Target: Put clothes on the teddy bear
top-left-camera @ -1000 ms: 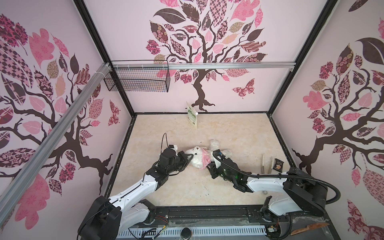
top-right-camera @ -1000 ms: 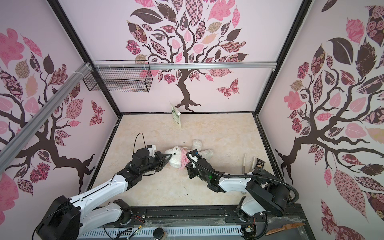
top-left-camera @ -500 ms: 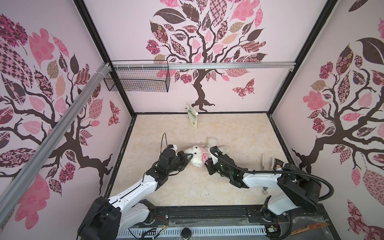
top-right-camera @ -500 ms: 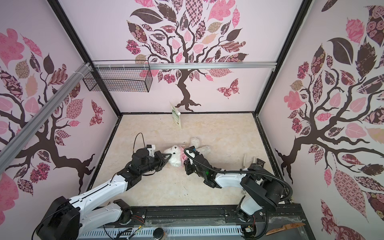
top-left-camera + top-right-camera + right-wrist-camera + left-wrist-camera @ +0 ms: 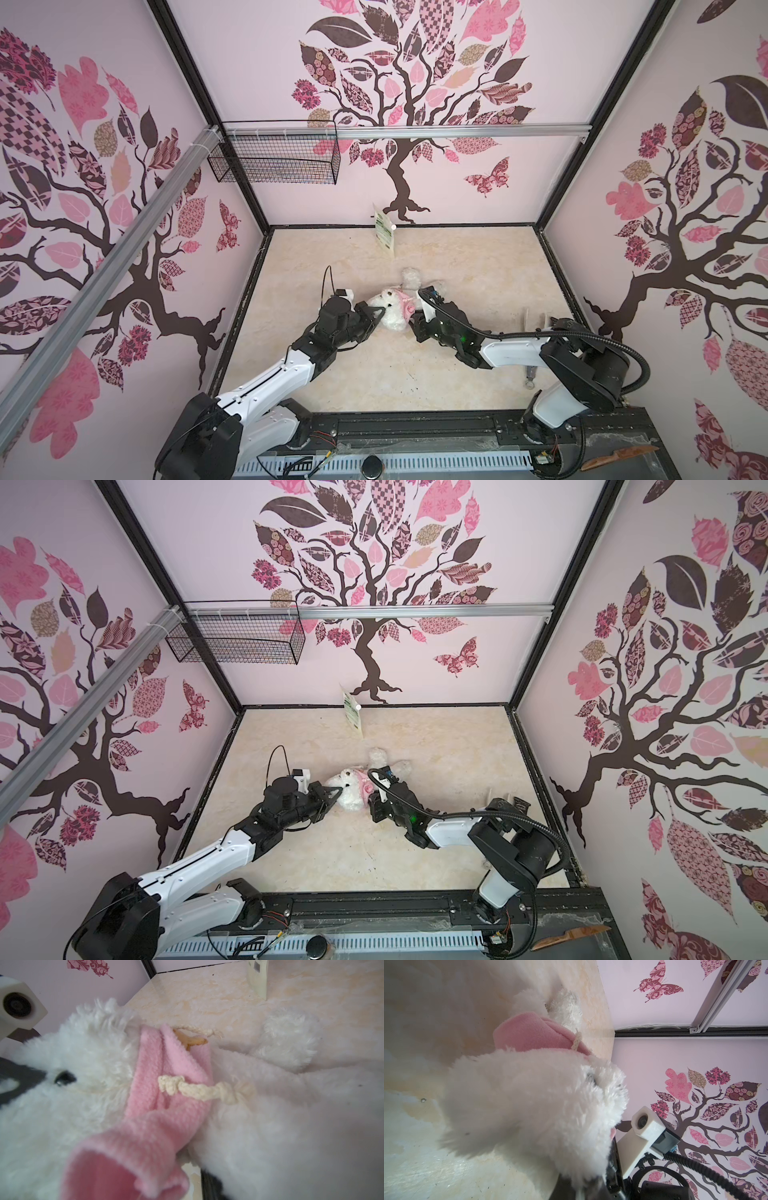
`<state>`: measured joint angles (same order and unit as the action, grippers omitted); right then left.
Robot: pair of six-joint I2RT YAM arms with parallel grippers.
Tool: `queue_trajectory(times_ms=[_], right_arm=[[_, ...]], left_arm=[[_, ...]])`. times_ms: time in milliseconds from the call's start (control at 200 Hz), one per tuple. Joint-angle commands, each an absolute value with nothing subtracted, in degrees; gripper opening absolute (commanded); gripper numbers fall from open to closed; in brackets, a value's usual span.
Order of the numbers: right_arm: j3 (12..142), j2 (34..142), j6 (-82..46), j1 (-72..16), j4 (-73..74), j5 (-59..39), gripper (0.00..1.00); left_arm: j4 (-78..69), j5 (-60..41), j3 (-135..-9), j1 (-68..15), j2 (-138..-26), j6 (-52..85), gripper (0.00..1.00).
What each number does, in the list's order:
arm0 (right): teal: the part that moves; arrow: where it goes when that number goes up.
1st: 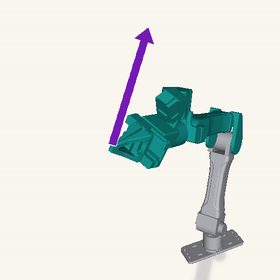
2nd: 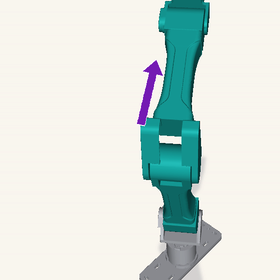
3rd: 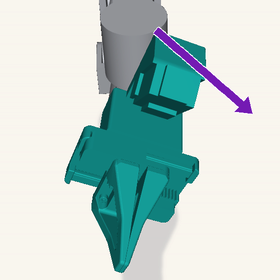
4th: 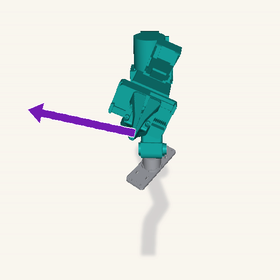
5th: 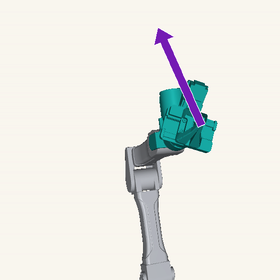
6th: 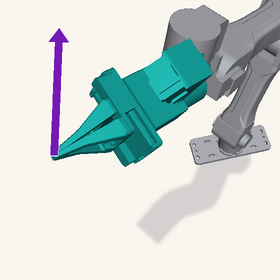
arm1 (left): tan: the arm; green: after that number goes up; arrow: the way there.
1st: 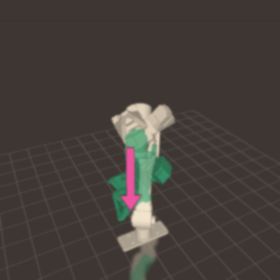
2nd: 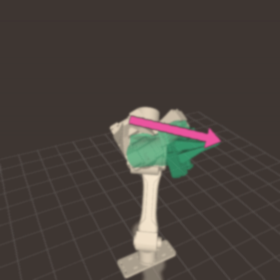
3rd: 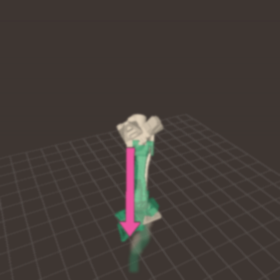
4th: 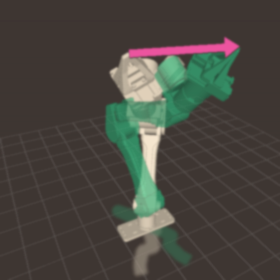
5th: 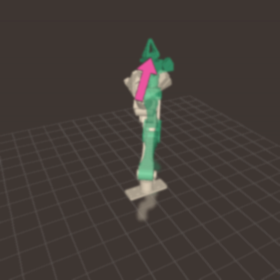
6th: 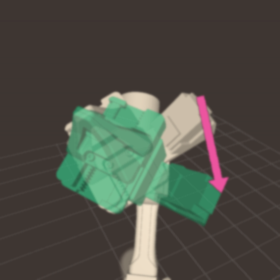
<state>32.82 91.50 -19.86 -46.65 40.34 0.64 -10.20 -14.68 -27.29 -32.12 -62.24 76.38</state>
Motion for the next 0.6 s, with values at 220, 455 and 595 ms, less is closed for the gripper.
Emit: queue_trajectory(times_ms=[220,455,595], right_arm=[[36.0,92.3,-17.6,-45.0,44.0,-0.8,0.00],[31.9,86.8,-18.8,-43.8,39.8,6.1,0.00],[28.7,82.1,-20.6,-41.9,37.4,9.6,0.00]], left_arm=[[-11.2,-17.7,-26.0,-32.3,-61.6,75.5,0.00],[-10.8,-17.2,-25.5,-31.6,-60.8,75.2,0.00],[-9.8,-17.0,-26.1,-31.1,-60.3,72.3,0.00]])
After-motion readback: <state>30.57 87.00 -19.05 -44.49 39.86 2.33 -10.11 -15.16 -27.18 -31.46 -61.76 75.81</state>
